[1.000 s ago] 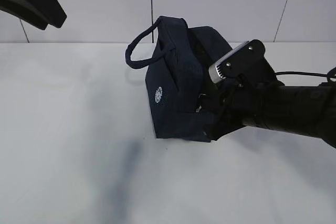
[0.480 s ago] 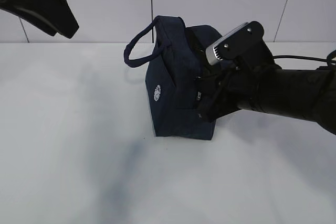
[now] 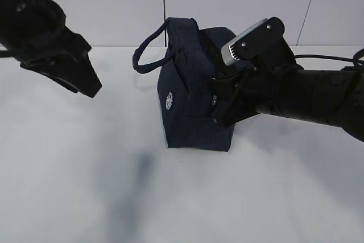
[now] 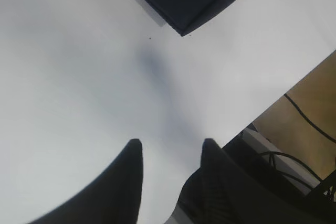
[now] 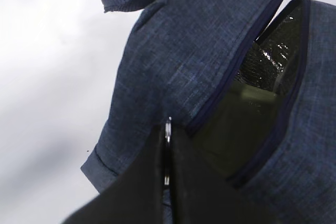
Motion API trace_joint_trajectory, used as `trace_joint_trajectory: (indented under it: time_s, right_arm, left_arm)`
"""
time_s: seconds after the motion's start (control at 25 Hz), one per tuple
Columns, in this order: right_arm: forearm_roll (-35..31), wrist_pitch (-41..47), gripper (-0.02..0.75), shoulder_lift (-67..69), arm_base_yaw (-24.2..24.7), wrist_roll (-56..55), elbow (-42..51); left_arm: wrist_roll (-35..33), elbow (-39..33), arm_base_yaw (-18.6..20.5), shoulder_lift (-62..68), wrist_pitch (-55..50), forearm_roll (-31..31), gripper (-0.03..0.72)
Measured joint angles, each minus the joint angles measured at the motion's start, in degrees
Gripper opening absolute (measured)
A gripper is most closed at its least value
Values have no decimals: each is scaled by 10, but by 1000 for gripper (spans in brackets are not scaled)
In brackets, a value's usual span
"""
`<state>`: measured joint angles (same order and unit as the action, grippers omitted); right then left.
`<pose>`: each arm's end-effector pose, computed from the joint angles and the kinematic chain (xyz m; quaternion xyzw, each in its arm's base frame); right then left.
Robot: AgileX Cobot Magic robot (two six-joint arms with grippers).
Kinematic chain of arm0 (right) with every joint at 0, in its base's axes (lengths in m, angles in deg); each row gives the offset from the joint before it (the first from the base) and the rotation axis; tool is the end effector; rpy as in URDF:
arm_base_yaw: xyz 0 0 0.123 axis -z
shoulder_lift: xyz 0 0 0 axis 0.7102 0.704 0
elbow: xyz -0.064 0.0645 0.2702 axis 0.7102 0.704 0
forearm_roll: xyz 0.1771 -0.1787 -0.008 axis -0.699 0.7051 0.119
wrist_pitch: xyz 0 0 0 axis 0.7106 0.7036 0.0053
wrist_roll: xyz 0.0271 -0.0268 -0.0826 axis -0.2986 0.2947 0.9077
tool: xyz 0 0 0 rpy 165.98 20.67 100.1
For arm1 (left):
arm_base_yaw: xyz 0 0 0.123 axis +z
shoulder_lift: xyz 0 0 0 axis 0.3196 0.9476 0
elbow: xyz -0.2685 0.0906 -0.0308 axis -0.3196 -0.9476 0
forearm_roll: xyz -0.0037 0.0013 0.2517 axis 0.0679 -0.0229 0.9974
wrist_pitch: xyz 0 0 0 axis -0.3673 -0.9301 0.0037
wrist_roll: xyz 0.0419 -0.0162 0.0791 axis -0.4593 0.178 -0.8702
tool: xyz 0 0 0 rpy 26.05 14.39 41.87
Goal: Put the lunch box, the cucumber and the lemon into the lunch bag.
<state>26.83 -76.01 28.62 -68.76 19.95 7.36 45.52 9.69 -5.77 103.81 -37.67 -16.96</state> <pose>0.2967 0.1424 0.2086 -0.3029 0.7954 0.1036 0.5147 0.2789 -0.1568 0.3099 0.2754 0.9335 -0.1776 0.1453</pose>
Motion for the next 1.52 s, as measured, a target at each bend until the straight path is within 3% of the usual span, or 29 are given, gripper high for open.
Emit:
trace_joint_trajectory:
  time_s: [0.28, 0.64, 1.36, 1.52]
  right_arm:
    - [1, 0, 17, 0, 0, 0, -19]
    - [2, -2, 17, 0, 0, 0, -61]
    - [-66, -1, 17, 0, 0, -10, -61]
    - [-100, 0, 17, 0, 0, -12, -61]
  left_arm:
    - [-75, -80, -1, 0, 107, -48, 269]
    - [-186, -111, -20, 11, 201, -117, 269]
    - [-229, -111, -94, 97, 323, -126, 272]
    - [-231, -111, -99, 100, 364, -140, 316]
